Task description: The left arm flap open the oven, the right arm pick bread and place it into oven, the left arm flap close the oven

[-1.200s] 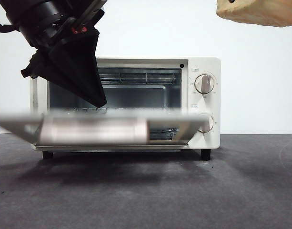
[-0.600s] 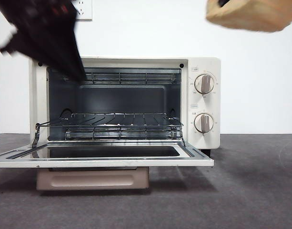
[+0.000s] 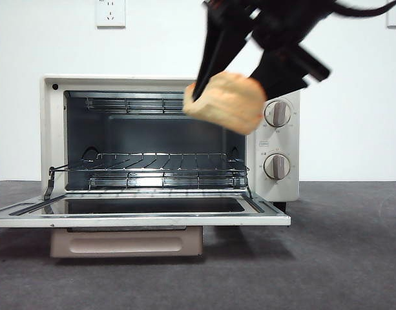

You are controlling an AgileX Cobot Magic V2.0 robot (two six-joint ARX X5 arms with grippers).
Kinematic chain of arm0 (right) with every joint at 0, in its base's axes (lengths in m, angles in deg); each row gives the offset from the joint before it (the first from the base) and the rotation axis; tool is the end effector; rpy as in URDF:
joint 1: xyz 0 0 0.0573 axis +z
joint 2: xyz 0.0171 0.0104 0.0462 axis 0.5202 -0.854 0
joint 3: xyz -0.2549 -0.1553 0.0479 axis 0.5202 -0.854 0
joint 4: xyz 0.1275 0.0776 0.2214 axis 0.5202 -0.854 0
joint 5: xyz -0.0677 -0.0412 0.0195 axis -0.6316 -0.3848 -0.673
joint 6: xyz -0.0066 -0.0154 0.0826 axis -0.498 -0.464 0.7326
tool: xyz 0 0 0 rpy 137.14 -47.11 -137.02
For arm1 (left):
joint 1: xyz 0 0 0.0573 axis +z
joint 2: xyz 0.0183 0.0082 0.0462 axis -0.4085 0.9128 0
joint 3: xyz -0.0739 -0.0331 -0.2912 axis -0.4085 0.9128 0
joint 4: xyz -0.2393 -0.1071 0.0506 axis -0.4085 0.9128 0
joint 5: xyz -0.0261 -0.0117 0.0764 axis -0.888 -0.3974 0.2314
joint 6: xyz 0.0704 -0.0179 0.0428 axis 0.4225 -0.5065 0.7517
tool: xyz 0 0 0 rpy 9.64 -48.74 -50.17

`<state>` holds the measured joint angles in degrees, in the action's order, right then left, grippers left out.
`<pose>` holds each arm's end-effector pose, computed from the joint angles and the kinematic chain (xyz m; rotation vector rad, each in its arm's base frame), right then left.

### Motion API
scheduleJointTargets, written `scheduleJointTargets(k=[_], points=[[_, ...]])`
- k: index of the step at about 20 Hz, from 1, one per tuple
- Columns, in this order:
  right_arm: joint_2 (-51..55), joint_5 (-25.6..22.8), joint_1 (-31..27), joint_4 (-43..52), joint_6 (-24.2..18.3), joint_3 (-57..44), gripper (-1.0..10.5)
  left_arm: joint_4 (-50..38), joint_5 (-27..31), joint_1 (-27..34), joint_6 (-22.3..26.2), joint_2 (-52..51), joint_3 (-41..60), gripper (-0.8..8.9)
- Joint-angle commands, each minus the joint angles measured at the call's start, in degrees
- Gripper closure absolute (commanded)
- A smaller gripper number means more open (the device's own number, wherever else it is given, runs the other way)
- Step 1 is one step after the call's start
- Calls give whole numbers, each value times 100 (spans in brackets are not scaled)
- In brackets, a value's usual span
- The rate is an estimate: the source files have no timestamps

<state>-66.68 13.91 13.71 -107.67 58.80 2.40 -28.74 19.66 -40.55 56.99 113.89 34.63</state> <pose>0.2184 0.2293 0.2699 0.1462 0.8384 0.6911 0.1224 -0.0612 0.2972 -0.0677 0.7798 -0.5821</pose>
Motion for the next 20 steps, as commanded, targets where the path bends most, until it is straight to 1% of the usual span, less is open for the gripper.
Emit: scheduleJointTargets(k=[1,5,9,12,17,20], points=[[-570,-59,61,166,81,529,744,4,-28,-2,61,-258,195,798],[-1561,-400,50,170,79,1314,743,249,-26,-2,63,-562,249,798],[-2170,-885,50,398,105,1749,743,323,-28,-2,24,-785,249,798],[-2343,-1244,28,647,216,1832,743,509,-26,-2,26,-892,249,798],[-2424,-1668,-101,988,531,1832,743,664,-28,-2,26,-1034,249,798],[-2500,-1700,-227,1043,586,1832,742,695,-28,-2,26,-1082,249,798]])
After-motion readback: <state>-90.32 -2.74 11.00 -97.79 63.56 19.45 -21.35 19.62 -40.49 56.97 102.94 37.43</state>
